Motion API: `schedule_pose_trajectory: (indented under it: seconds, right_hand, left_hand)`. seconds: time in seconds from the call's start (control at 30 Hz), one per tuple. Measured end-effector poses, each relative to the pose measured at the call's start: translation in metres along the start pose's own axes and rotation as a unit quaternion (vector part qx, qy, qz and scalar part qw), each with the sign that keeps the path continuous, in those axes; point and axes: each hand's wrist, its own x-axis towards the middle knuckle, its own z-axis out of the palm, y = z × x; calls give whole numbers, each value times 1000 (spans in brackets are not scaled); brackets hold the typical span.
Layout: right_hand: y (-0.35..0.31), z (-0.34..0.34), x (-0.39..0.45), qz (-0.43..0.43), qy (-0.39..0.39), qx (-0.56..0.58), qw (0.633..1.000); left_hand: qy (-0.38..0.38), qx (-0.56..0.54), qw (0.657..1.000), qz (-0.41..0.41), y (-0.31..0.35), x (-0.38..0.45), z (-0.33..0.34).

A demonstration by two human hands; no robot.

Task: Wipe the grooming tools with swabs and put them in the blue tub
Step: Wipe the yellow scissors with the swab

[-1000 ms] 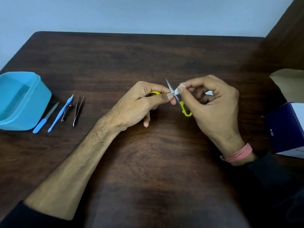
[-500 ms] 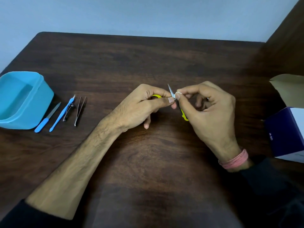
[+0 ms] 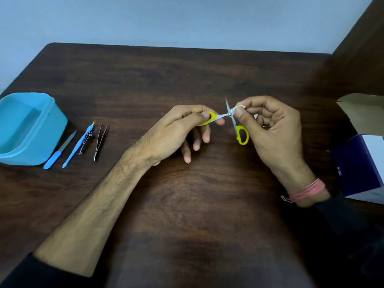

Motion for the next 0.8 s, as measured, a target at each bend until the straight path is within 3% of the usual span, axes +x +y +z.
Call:
schedule_pose_trajectory:
  seconds: [0.17, 0.27, 0.4, 0.57, 0.8]
  right_hand:
    - [3, -5, 4, 1, 39, -48, 998]
    - [-8, -4, -1, -85, 86, -149, 981]
    - [-17, 9, -13, -176, 22, -208, 962]
    - [-11, 12, -12, -224, -18, -276, 935]
    - [-12, 7, -11, -219, -11, -296, 930]
  left_hand:
    - [11, -34, 999, 1, 0, 2, 2]
    - [19, -33, 999, -3, -1, 2, 4]
    - [20, -22, 1000, -2, -1, 3, 5]
    - [31, -31, 999, 5, -1, 3, 6]
    - [58, -38, 998, 4, -3, 4, 7]
